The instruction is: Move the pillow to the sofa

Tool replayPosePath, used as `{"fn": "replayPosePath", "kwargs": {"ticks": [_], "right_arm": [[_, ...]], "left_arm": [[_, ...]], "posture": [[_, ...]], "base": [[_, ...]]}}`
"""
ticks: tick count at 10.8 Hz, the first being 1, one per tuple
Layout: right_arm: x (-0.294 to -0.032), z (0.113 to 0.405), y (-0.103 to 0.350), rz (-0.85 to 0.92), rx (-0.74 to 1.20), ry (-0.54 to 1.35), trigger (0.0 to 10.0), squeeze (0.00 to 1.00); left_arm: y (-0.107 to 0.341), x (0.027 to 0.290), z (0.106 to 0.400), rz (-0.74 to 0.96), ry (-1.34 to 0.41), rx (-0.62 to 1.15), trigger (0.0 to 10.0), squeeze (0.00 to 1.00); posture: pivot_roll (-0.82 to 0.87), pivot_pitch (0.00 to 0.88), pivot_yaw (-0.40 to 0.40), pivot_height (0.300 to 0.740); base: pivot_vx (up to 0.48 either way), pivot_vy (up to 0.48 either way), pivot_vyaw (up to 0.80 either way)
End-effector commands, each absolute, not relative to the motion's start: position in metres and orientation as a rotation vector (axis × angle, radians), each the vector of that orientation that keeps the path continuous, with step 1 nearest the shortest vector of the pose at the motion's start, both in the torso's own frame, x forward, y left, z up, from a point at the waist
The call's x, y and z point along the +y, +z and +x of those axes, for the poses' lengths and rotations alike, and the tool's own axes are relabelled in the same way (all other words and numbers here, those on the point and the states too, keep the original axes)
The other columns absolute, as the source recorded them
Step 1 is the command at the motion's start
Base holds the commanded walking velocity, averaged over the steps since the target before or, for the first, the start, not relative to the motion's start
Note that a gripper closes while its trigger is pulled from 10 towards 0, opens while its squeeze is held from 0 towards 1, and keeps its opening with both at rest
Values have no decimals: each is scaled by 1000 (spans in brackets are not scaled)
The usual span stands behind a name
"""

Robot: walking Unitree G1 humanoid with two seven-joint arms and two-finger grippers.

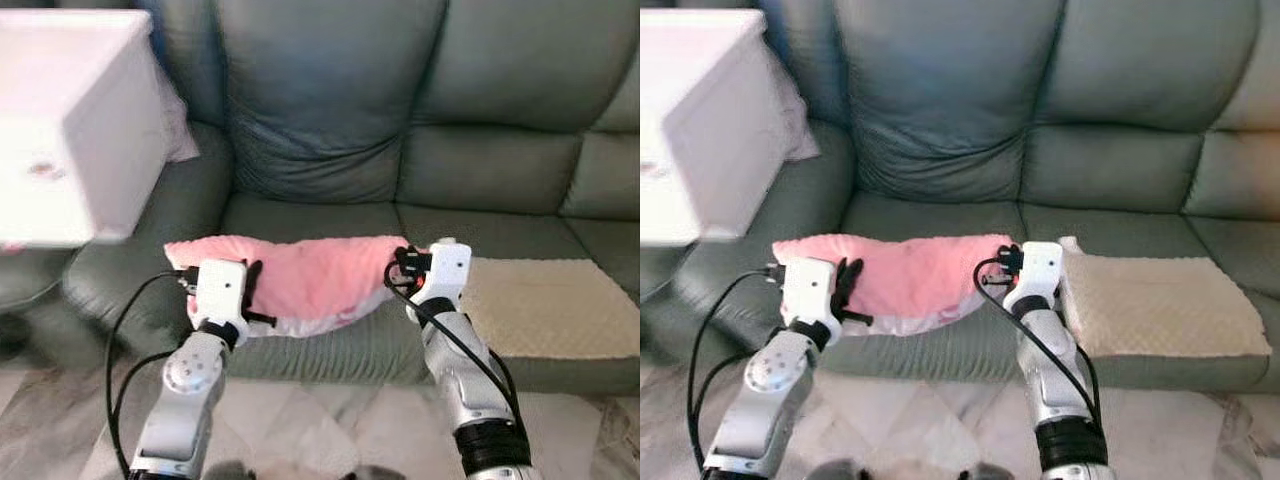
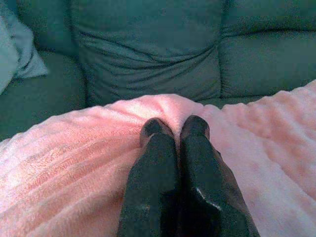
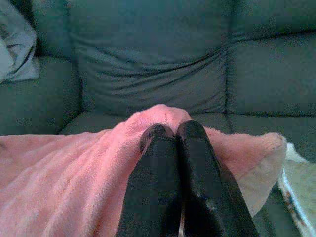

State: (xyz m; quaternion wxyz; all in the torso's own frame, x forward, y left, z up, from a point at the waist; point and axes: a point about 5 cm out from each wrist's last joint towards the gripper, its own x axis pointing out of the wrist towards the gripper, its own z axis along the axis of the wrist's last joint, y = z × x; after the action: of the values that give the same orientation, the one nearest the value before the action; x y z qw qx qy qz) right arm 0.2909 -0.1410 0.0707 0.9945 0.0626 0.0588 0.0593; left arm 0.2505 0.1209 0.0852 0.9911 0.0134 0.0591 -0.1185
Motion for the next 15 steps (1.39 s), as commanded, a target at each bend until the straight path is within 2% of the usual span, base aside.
{"fn": "replayPosePath", "kwargs": {"ticks": [1, 4, 9, 12, 15], "right_arm": [[-147, 293, 79, 114, 80, 98, 10000, 0], [-151, 293, 78, 109, 83, 88, 10000, 0], [-153, 293, 78, 108, 86, 82, 10000, 0], [-153, 291, 74, 116, 121, 72, 10000, 0], [-149, 281, 73, 190, 195, 48, 10000, 0]], "left_arm": [[93, 113, 251, 21, -272, 81, 10000, 0], [92, 113, 251, 20, -269, 87, 10000, 0], [85, 117, 254, 51, -261, 104, 10000, 0], [76, 135, 271, 88, -197, 130, 10000, 0], [85, 141, 296, 142, -101, 100, 10000, 0]], "posture": [[54, 0, -64, 740], [55, 0, -66, 740], [54, 0, -67, 740], [52, 0, -69, 740], [37, 0, -81, 740]], "base": [[349, 0, 0], [337, 0, 0], [0, 0, 0], [0, 0, 0], [0, 0, 0]]}}
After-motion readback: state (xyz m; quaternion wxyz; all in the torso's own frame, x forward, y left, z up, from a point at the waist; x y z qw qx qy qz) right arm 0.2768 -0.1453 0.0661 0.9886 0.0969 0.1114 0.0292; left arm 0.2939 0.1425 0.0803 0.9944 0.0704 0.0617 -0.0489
